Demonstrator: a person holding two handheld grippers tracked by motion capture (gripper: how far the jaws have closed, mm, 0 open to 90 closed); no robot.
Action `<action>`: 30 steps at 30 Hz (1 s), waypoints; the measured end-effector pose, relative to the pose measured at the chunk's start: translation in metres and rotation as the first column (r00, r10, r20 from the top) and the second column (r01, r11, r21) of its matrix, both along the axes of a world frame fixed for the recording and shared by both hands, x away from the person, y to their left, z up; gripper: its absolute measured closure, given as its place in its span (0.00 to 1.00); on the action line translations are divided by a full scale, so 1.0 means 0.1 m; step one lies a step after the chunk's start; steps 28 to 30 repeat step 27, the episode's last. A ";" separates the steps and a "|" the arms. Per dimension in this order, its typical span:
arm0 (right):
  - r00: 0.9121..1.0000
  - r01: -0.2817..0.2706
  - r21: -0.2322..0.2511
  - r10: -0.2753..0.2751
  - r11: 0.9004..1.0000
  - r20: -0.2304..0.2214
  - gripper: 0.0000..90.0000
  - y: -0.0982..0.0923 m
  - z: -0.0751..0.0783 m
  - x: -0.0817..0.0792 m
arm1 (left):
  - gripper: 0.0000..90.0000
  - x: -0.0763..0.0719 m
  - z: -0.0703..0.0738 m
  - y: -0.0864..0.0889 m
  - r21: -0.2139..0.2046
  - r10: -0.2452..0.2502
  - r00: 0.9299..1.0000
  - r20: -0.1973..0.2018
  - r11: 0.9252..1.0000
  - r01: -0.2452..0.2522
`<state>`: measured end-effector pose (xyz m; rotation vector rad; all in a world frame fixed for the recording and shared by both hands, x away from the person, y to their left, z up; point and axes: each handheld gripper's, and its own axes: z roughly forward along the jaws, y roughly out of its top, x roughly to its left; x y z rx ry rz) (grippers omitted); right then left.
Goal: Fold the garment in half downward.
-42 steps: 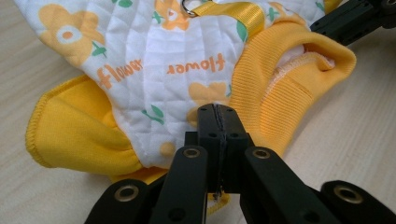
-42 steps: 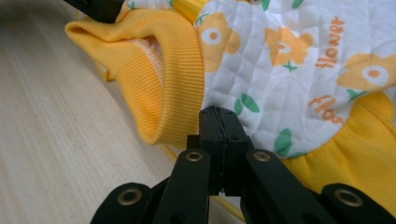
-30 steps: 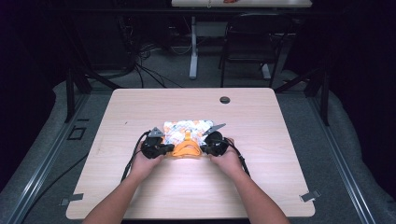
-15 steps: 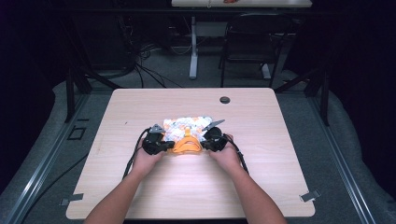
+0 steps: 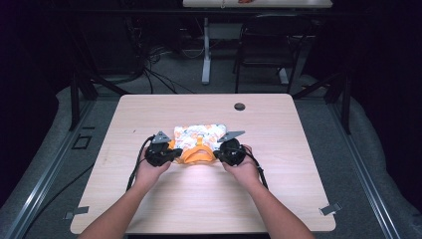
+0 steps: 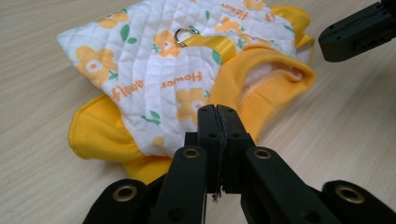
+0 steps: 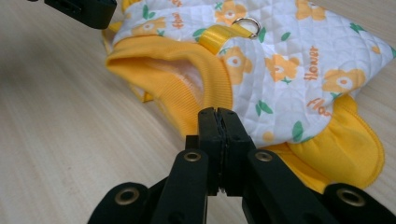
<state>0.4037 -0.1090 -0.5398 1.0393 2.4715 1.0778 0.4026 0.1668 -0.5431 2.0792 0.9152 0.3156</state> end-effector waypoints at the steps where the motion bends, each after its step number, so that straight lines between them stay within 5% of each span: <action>1: 1.000 -0.006 0.003 0.006 1.000 0.006 0.97 -0.01 0.02 -0.03 | 0.99 -0.03 0.01 0.00 -0.005 -0.002 1.000 0.000 1.000 0.002; 16: 0.997 -0.070 -0.004 0.070 0.998 0.027 0.94 -0.21 0.05 -0.58 | 0.99 -0.53 0.01 0.16 -0.005 -0.069 0.998 0.006 0.998 0.069; 21: 0.996 -0.083 -0.055 0.085 0.995 0.032 0.94 -0.24 -0.01 -0.70 | 0.99 -0.66 -0.04 0.21 -0.016 -0.082 0.997 0.005 0.996 0.082; 30: 0.994 -0.106 -0.016 0.107 0.994 0.036 0.81 -0.26 -0.11 -0.78 | 0.85 -0.72 -0.07 0.31 -0.022 -0.055 0.998 0.043 0.998 0.056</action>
